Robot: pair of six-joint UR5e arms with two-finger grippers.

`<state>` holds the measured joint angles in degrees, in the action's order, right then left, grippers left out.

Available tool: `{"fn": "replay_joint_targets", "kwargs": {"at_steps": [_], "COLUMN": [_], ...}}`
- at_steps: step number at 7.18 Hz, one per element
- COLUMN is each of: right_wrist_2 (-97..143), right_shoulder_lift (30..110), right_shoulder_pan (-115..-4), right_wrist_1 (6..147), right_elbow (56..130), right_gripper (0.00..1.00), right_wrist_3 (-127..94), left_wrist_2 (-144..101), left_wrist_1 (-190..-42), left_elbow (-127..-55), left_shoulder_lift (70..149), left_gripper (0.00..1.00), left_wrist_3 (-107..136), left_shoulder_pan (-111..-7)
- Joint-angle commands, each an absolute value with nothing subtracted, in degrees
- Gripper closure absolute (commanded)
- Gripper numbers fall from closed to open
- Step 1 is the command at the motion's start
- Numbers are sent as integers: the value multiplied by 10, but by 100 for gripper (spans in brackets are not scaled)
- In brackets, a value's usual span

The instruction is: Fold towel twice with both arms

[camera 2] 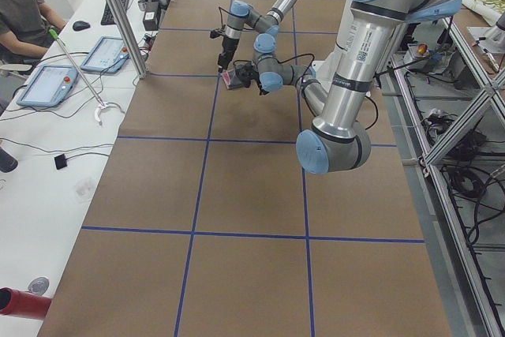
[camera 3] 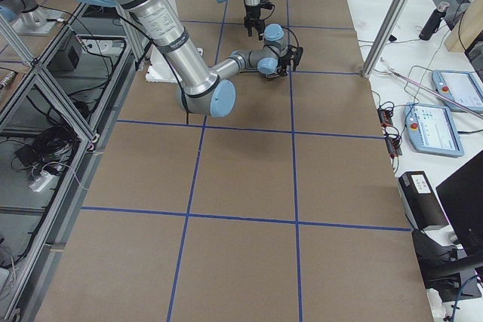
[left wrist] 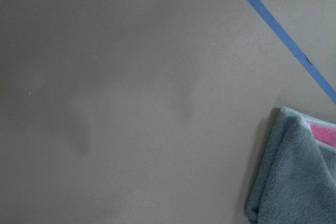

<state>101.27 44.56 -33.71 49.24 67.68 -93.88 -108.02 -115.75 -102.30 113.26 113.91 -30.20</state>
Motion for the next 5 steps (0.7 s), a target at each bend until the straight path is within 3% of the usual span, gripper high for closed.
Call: {"fn": "replay_joint_targets", "kwargs": {"at_steps": [1,5], "right_wrist_2": [1011,1010], "right_shoulder_lift": [444,446], "right_shoulder_pan": [-336,-328], "right_wrist_1": [492,492], "right_elbow": [674,675], "right_gripper": [39,47], "right_wrist_3": [-940,-940], "left_wrist_2": [-1079,-1072], "left_wrist_1": [-1158,-1158], "left_elbow": [-1023,-1023], "left_shoulder_lift": [1132,1132], "left_gripper": [1,1], "left_wrist_3": [1139,1139], "left_shoulder_pan": [-301,-301]}}
